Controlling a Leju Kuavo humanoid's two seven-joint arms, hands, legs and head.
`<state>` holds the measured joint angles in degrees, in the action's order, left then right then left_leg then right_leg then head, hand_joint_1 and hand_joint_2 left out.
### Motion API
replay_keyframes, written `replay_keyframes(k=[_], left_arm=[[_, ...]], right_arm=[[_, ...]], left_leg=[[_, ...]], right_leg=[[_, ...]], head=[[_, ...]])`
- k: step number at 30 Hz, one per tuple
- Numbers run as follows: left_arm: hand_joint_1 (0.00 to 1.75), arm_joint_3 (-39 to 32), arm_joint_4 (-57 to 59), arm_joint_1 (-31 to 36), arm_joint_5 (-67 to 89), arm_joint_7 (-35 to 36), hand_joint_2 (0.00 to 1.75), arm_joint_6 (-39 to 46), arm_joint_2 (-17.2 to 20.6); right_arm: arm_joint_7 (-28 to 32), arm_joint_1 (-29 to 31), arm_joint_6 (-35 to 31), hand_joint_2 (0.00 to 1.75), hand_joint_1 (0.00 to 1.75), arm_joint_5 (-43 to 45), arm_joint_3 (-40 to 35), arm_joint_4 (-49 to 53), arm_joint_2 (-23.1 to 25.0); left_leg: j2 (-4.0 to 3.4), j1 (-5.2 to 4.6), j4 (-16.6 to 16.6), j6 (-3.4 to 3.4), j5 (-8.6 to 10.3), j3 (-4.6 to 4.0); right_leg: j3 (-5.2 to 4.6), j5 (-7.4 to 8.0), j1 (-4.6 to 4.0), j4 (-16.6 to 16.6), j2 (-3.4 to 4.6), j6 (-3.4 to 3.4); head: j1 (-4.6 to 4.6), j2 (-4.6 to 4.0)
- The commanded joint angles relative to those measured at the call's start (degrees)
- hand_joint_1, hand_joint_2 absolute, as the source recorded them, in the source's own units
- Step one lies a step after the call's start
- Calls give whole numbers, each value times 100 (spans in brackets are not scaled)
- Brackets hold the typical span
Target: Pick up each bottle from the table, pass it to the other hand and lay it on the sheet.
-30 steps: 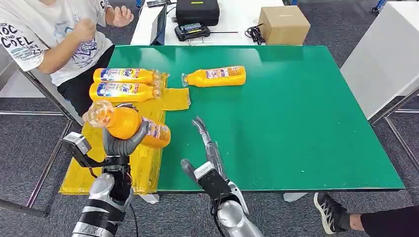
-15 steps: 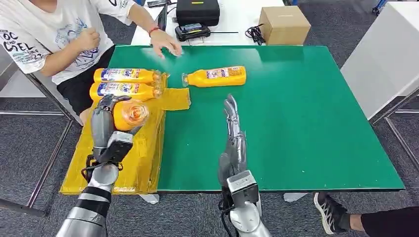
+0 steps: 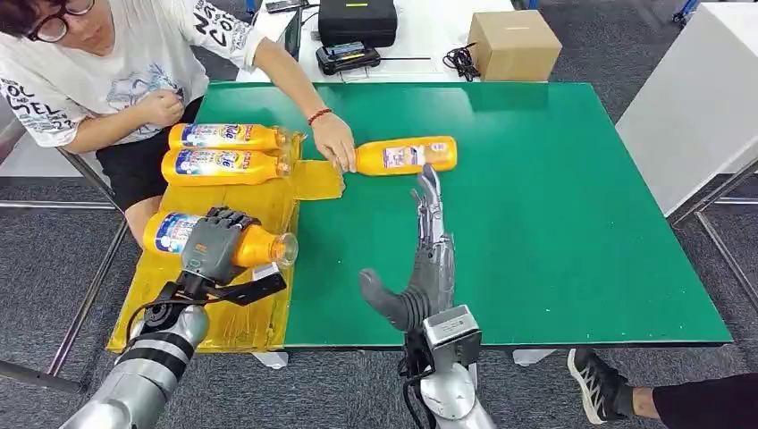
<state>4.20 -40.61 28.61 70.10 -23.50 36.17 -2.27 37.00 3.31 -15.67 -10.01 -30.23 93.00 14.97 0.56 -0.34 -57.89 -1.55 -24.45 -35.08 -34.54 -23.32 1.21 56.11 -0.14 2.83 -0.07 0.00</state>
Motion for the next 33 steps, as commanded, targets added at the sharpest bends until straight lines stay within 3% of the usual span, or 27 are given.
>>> replay_keyframes(k=[1,16,24,25,26,27,28,29,33], left_arm=[[175,80,1012,323,-136,-20,175,-551,239],[175,95,1060,312,-139,-23,175,-636,266],[175,359,1203,255,33,76,175,-1277,357],[103,408,1228,238,67,106,175,-1351,372],[16,446,1270,225,93,133,175,-1444,381],[0,504,1310,227,120,158,175,-1575,413],[0,475,1341,222,57,155,175,-1680,401],[0,442,1353,210,-21,139,0,-1776,386],[0,373,1309,178,-205,168,0,-1889,322]], right_arm=[[-78,119,133,175,0,41,-47,-180,-214],[-58,114,184,175,0,42,-45,-227,-207],[-137,126,396,175,0,39,-1,-398,-140],[-140,123,421,175,0,41,4,-420,-133],[-142,121,436,175,0,42,13,-428,-128],[-153,125,460,175,0,35,22,-447,-128],[-154,119,458,175,0,34,39,-454,-119],[-165,111,471,175,0,33,50,-460,-117],[-225,104,520,175,0,32,78,-511,-97]], left_leg=[[-9,5,3,6,-5,16],[-8,8,3,8,-7,26],[-16,14,4,12,-14,46],[-12,7,7,9,-8,36],[-11,5,7,7,-6,33],[-14,10,9,11,-11,49],[-14,7,9,9,-8,45],[-17,12,10,13,-11,58],[-13,2,13,7,-6,61]], right_leg=[[16,-2,-6,-6,6,-8],[25,-3,-9,-7,5,-10],[46,-6,-15,-11,12,-16],[35,-3,-8,-10,9,-11],[31,-2,-5,-9,9,-9],[49,-5,-11,-14,11,-14],[44,-2,-8,-12,12,-12],[58,-4,-13,-15,14,-16],[59,-1,-3,-11,12,-10]], head=[[0,0],[0,0],[0,0],[0,0],[0,0],[0,0],[0,0],[0,0],[-2,0]])
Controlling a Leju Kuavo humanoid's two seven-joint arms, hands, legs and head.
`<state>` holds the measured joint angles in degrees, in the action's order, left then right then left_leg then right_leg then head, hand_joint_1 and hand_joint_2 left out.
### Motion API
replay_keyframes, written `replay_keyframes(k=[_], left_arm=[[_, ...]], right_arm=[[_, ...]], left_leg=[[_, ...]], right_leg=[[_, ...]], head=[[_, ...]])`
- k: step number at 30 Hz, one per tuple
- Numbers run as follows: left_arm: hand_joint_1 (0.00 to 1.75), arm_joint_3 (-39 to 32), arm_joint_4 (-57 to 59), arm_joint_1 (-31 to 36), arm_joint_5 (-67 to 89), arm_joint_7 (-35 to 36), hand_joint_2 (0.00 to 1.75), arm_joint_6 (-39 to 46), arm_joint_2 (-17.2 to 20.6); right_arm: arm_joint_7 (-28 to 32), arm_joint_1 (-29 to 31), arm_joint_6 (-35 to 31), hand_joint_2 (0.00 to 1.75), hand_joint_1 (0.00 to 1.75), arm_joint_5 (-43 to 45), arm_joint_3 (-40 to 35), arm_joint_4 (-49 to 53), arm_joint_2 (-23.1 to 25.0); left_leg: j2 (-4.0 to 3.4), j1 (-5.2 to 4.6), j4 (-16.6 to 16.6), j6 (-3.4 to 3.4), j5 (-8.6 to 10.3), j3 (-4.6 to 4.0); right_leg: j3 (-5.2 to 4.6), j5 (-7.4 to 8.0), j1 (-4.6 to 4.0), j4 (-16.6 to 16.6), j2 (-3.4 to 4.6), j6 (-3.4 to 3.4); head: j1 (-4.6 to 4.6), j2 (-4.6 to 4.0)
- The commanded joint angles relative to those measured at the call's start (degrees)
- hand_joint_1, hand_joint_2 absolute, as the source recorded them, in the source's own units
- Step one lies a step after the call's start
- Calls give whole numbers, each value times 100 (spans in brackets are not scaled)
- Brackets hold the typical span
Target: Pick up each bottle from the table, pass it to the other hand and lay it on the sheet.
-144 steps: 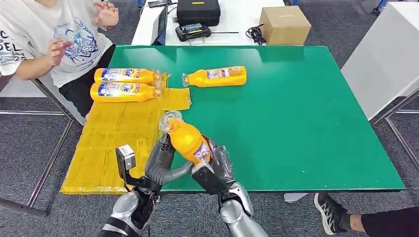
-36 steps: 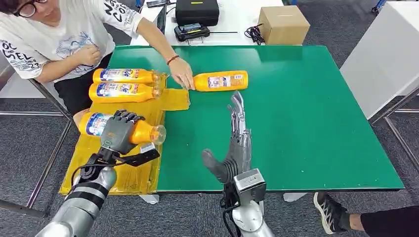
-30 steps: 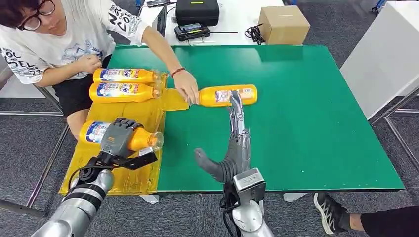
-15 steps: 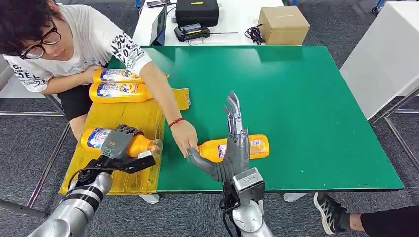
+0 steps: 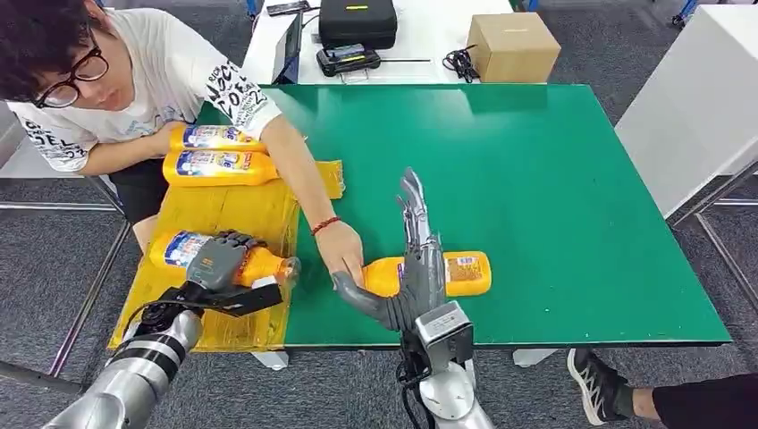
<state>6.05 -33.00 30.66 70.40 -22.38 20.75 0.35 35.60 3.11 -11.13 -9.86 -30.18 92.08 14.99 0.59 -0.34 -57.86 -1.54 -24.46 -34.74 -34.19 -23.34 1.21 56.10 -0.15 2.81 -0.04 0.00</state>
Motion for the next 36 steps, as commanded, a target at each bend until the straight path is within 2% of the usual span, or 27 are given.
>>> replay_keyframes(k=[1,8,12,14,18,21,23,25,26,27,28,32,33,36], left_arm=[[0,186,507,-42,-335,3,0,-512,69],[0,212,559,-99,-803,-135,0,-1281,155],[0,-19,446,-191,-1617,-621,0,-2136,226],[0,-44,394,-225,-1782,-682,0,-2328,280],[0,-131,133,-386,-2627,-968,0,-3249,413],[0,-256,-23,-481,-3192,-1055,0,-3519,369],[0,-400,-279,-556,-3517,-1238,0,-3244,151],[0,-491,-605,-513,-3463,-1083,0,-1737,-236],[0,-467,-664,-470,-3383,-934,0,-1426,-313],[0,-401,-749,-434,-2964,-874,0,-68,-420],[0,-628,-840,-420,-3105,-966,0,341,-555],[0,-986,-1206,-516,-3660,-1290,0,594,-682],[0,-1208,-1477,-626,-4002,-1580,0,813,-751],[0,-1217,-1604,-690,-4071,-1633,0,775,-718]], right_arm=[[-118,123,91,175,0,24,79,-460,-88],[-161,180,155,175,0,28,111,-642,-60],[-174,253,202,175,0,49,85,-817,-48],[-174,273,193,175,0,46,80,-877,-42],[-176,375,229,175,0,72,30,-1090,-40],[-174,411,239,175,0,90,-8,-1181,-31],[-176,399,232,175,0,63,-42,-1192,-36],[-182,326,103,175,0,-12,-22,-1097,-30],[-192,310,90,175,0,-32,-28,-1057,-44],[-250,308,19,175,0,-151,-62,-1006,-79],[-329,335,11,175,0,-251,-97,-1005,-120],[-657,514,-79,175,0,-739,-205,-1137,-331],[-1014,668,-117,175,0,-1260,-326,-1279,-522],[-1057,733,-131,175,0,-1363,-266,-1375,-592]], left_leg=[[-21,7,13,9,-7,42],[-1,1,10,6,-3,45],[10,2,12,9,-2,66],[4,2,13,9,-2,72],[-7,4,17,10,-3,86],[-3,3,16,10,-2,96],[-2,2,16,10,-1,94],[4,6,15,11,-1,91],[30,1,9,5,1,84],[32,10,7,10,1,79],[36,8,0,8,0,73],[19,14,-6,6,-1,42],[24,7,0,4,5,34],[15,7,4,5,2,36]], right_leg=[[38,1,-8,-17,17,-12],[49,1,-1,-12,3,-8],[72,-1,-3,-14,-1,-13],[76,2,-2,-15,7,-14],[91,4,-5,-19,18,-16],[101,2,-4,-16,14,-15],[100,3,-3,-16,12,-14],[99,2,-7,-19,5,-16],[96,-5,-2,-10,-20,-9],[95,-4,-11,-16,-26,-15],[86,-7,-9,-8,-29,-13],[53,1,-15,-10,-13,-11],[45,1,-8,-9,-18,-7],[45,1,-8,-12,-9,-8]], head=[[-2,0],[0,0],[-2,0],[-4,0],[-2,0],[-2,0],[-2,0],[-2,0],[-4,0],[-2,0],[-2,0],[0,0],[-2,0],[-2,0]])
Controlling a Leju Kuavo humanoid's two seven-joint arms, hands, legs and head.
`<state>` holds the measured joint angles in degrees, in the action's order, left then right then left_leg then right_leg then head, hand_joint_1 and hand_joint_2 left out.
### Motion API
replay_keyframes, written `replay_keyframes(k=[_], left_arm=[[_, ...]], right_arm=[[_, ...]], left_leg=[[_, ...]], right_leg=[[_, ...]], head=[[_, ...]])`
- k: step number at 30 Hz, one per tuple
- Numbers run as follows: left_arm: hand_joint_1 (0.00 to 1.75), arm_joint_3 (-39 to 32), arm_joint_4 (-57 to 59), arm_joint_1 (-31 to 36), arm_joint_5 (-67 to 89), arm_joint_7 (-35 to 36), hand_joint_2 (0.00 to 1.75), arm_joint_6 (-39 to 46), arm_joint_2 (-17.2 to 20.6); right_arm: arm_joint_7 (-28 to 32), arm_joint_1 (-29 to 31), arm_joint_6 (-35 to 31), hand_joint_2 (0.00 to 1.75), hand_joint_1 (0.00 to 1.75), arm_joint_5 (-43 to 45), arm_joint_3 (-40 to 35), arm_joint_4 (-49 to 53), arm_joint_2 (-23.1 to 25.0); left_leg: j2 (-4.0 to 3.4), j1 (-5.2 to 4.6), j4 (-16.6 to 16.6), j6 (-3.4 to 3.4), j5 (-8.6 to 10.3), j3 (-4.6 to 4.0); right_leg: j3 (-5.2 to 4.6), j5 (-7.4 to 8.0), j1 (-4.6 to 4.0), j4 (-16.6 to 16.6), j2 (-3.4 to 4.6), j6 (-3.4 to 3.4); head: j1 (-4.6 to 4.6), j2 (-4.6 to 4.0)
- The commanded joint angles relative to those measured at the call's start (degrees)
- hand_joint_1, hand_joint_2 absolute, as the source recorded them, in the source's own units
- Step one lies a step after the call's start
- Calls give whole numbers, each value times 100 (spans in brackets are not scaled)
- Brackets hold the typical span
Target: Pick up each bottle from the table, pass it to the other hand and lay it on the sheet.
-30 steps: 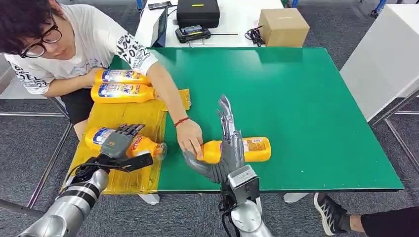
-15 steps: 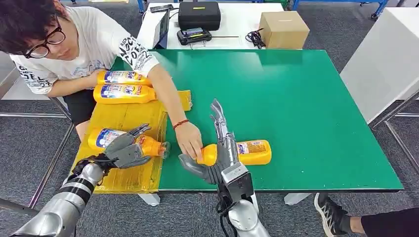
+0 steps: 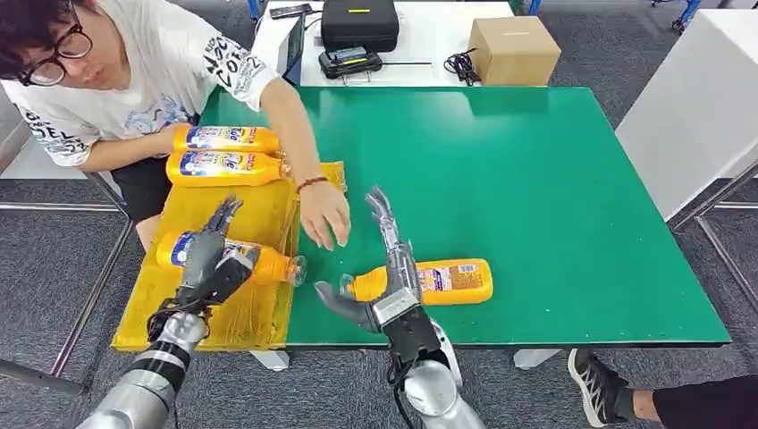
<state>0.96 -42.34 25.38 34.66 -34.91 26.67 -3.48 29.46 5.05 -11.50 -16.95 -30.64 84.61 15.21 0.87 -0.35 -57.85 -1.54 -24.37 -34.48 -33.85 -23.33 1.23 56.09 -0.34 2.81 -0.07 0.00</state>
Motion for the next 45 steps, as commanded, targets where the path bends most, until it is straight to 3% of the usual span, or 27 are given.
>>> replay_keyframes(k=[1,6,11,20,28,29,35,45], left_arm=[[0,-707,-670,-163,-497,-380,0,183,-336],[0,-888,-1326,-454,-1187,-509,0,480,-378],[0,-969,-1678,-782,-1528,-509,0,286,-337],[0,-843,-1356,-745,-1447,-509,0,148,-411],[0,-523,-1262,-675,-1403,-509,0,12,-479],[0,-472,-1186,-629,-1407,-509,175,-52,-489],[0,-365,-1052,-534,-1430,-509,175,-143,-525],[0,-76,-706,-380,-1507,-446,175,-317,-636]], right_arm=[[-442,539,-94,175,0,-654,-220,-627,-613],[-1139,783,-32,175,0,-1563,-374,-841,-1001],[-1722,1276,775,175,0,-1896,-371,-1528,-1815],[-1855,1461,1864,175,0,-1138,-418,-1394,-3134],[-1885,1471,2276,175,0,-709,-781,-1120,-3627],[-1923,1526,2332,175,0,-664,-864,-1178,-3651],[-2005,1696,2395,175,0,-608,-1143,-1512,-3612],[-2198,2306,2162,175,0,-869,-1722,-2526,-3118]], left_leg=[[-15,14,1,9,-11,15],[-17,13,-2,10,-12,0],[-20,13,3,5,-8,2],[-1,5,-8,7,-12,-7],[1,-4,-10,4,-11,-16],[3,-6,-9,3,-7,-23],[-7,0,-14,6,-12,-17],[-17,6,-6,10,-13,-2]], right_leg=[[18,-2,-16,-13,10,-12],[1,-2,-15,-10,13,-12],[4,4,-14,-21,16,-8],[3,-3,-7,-12,-1,-8],[-13,-4,2,-3,-3,-5],[-22,-1,4,-3,-4,-2],[-14,-1,-3,-4,4,-7],[0,1,-8,-12,14,-11]], head=[[0,0],[-2,0],[0,0],[0,0],[0,0],[-4,0],[-2,0],[-2,0]])
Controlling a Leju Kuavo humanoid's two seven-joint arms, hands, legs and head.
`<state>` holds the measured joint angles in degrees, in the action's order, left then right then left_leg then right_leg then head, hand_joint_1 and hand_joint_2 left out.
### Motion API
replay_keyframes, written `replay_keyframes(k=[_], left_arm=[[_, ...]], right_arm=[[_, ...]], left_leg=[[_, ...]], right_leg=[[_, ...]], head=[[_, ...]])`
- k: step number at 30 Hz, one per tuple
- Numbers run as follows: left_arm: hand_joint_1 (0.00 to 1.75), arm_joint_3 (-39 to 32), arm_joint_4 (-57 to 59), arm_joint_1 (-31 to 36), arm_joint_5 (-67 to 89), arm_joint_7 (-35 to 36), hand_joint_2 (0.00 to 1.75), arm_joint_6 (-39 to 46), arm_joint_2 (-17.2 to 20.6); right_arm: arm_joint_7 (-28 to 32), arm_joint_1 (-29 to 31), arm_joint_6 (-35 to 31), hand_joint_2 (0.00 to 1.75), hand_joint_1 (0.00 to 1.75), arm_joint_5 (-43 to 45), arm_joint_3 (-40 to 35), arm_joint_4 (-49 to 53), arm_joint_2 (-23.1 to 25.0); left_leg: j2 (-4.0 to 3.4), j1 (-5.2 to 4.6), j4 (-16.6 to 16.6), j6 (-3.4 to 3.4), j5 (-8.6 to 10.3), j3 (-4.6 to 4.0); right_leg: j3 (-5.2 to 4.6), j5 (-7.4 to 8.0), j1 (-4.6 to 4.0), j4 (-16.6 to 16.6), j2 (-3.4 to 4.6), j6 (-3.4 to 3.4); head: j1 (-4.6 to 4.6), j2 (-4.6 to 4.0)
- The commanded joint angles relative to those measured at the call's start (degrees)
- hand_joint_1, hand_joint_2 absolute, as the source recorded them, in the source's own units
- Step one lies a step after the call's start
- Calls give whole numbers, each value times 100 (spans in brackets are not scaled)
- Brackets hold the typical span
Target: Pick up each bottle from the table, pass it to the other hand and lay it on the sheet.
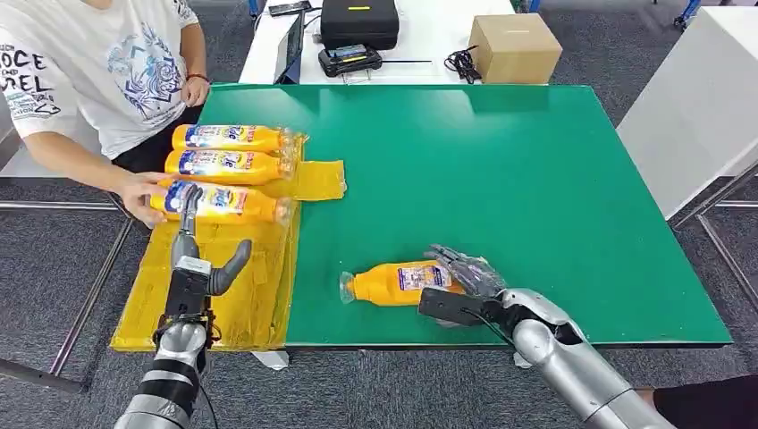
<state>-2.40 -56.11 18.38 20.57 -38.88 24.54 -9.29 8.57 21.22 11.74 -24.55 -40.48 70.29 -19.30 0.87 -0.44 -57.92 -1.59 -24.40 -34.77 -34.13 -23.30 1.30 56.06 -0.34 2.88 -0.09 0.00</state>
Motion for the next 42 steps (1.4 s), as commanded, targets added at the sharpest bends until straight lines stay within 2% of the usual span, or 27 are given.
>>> replay_keyframes(k=[1,10,21,22,23,24,32,37,40,42], left_arm=[[0,271,680,318,-108,-53,175,-106,-57],[0,360,827,403,-101,-18,175,-179,-110],[0,410,1057,588,-180,-15,175,-217,-140],[0,403,1068,598,-198,-6,175,-216,-152],[0,420,1100,615,-203,-11,175,-227,-149],[0,416,1122,637,-250,-30,175,-248,-164],[0,420,1103,700,-396,-77,175,-326,-215],[0,431,1093,699,-397,-81,175,-338,-215],[0,358,881,566,-627,41,175,-609,-254],[0,287,482,305,-836,262,175,-916,-261]], right_arm=[[-228,770,-243,175,0,-257,-814,-1146,347],[-328,879,-269,175,0,-398,-930,-1662,663],[-245,875,-154,175,0,-439,-1106,-1986,705],[-246,880,-154,175,70,-447,-1119,-2014,717],[-229,892,-110,175,162,-463,-1170,-2065,728],[-215,918,-66,175,175,-464,-1228,-2077,692],[-232,1140,370,175,175,-266,-1404,-1811,302],[-230,1146,369,175,175,-246,-1404,-1785,277],[-135,535,-476,175,175,51,-770,-1247,338],[-24,-467,-1548,175,175,-189,193,-455,854]], left_leg=[[-20,9,2,11,-7,20],[-16,11,1,11,-7,17],[-7,17,1,15,-7,34],[-7,12,3,11,-2,30],[-7,15,2,14,-4,35],[-7,14,2,12,-3,33],[-6,13,-1,10,-2,44],[-7,7,1,7,-1,43],[-3,14,0,12,-4,48],[4,18,4,13,-5,54]], right_leg=[[17,0,-10,-6,16,-13],[17,-1,-12,-6,13,-13],[35,-4,-18,-9,1,-18],[30,-1,-13,-10,1,-12],[37,-2,-16,-11,0,-16],[33,-1,-15,-11,2,-14],[45,-2,-14,-10,-5,-13],[41,-1,-8,-7,-1,-8],[49,-4,-15,-11,-6,-13],[59,-6,-20,-18,-14,-15]], head=[[0,0],[0,0],[0,0],[0,0],[0,0],[0,0],[2,0],[0,0],[0,0],[0,0]])
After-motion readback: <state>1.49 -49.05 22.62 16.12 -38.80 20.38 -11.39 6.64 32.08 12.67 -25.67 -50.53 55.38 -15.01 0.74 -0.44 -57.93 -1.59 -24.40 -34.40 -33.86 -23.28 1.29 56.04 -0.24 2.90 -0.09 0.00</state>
